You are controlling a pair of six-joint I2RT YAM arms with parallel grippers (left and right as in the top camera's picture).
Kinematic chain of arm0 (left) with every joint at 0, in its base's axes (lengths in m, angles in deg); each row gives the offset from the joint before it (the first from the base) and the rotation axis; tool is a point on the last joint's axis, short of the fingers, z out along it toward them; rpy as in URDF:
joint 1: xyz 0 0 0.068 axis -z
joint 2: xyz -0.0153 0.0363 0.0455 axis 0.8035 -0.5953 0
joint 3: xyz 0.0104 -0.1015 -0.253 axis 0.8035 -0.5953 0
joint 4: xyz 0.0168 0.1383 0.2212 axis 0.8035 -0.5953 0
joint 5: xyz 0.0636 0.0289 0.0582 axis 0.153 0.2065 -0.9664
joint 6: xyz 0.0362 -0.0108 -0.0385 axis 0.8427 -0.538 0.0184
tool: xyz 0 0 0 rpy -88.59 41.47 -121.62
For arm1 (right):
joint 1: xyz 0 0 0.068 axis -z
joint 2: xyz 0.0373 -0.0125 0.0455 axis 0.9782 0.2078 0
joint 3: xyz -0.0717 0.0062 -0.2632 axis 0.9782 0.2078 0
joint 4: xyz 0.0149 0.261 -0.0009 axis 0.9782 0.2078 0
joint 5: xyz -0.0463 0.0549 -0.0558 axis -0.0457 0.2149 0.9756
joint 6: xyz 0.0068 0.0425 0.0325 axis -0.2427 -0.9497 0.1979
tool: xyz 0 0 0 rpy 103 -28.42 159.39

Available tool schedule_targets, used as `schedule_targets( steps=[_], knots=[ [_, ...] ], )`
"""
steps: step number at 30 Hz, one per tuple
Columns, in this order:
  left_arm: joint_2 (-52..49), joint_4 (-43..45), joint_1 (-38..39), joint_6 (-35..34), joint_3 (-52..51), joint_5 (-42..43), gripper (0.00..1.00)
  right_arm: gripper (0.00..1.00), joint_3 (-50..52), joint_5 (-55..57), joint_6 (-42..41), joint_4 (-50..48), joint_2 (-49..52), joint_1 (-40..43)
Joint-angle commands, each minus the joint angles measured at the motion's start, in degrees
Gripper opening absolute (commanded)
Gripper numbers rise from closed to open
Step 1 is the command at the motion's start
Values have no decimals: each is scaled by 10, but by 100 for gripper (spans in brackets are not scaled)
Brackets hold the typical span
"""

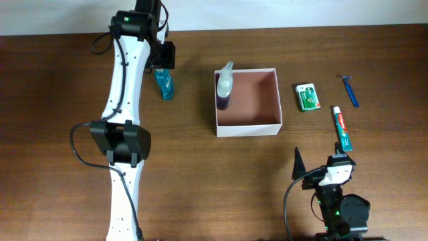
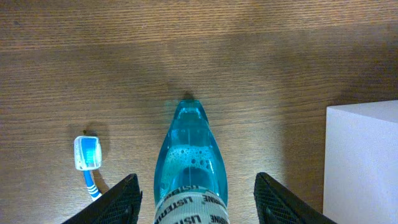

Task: Pack container
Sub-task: 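Lower the left gripper and close it on the mouthwash bottle cap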

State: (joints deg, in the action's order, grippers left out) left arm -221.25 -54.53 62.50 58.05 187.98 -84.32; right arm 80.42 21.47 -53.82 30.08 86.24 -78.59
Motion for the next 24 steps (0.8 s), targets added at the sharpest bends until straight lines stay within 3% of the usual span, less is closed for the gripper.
schedule_targets(
  steps=[1, 24],
  knots=[
    [-8, 0, 1, 11, -1, 6, 60, 99, 3, 5, 0, 3, -6, -5],
    [-31, -3, 4, 11, -1, 6, 59, 99, 3, 5, 0, 3, -6, -5]
  ],
)
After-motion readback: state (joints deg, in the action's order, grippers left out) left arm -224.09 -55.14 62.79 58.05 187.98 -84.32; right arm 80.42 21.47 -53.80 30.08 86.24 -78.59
